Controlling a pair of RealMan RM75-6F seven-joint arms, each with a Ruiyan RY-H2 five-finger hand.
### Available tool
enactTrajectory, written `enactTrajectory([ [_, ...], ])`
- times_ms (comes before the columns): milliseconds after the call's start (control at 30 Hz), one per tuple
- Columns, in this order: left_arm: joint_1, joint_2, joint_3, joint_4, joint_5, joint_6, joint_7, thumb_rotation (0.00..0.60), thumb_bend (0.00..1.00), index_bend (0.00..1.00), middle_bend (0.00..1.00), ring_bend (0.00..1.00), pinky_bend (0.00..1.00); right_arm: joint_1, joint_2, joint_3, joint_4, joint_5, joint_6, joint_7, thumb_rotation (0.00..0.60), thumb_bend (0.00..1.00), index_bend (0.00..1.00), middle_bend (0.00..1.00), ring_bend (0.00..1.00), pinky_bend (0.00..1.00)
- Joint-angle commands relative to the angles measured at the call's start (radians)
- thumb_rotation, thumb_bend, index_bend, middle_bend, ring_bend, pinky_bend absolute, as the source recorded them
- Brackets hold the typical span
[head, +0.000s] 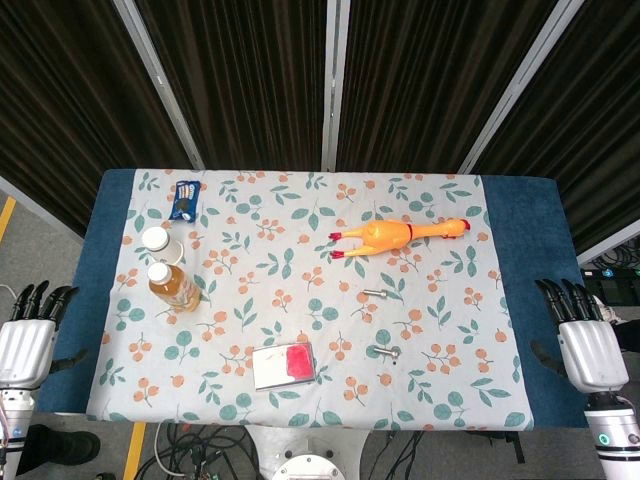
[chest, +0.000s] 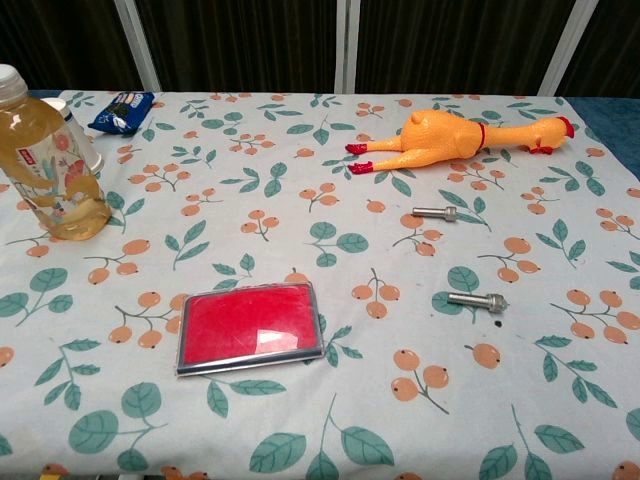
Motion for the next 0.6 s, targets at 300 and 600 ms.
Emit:
enactTrajectory([
  [300,0.001,-0.006,-0.002,0.003,0.020,0.022,0.003,0.600,0.00,0.14,0.15,0.00,0.00,0.004,0.012,-0.009,-0.003,-0.014,-0.006,0.019,0.600,0.17,0.07,0.11,0.00,0.09],
  [600,0.000,-0.010,-0.005,0.008,0.023,0.025,0.000,0.600,0.00,0.14,0.15,0.00,0.00,0.078,0.027,-0.005,-0.029,-0.050,-0.102,0.054,0.600,0.18,0.13,0.15,0.02,0.12],
])
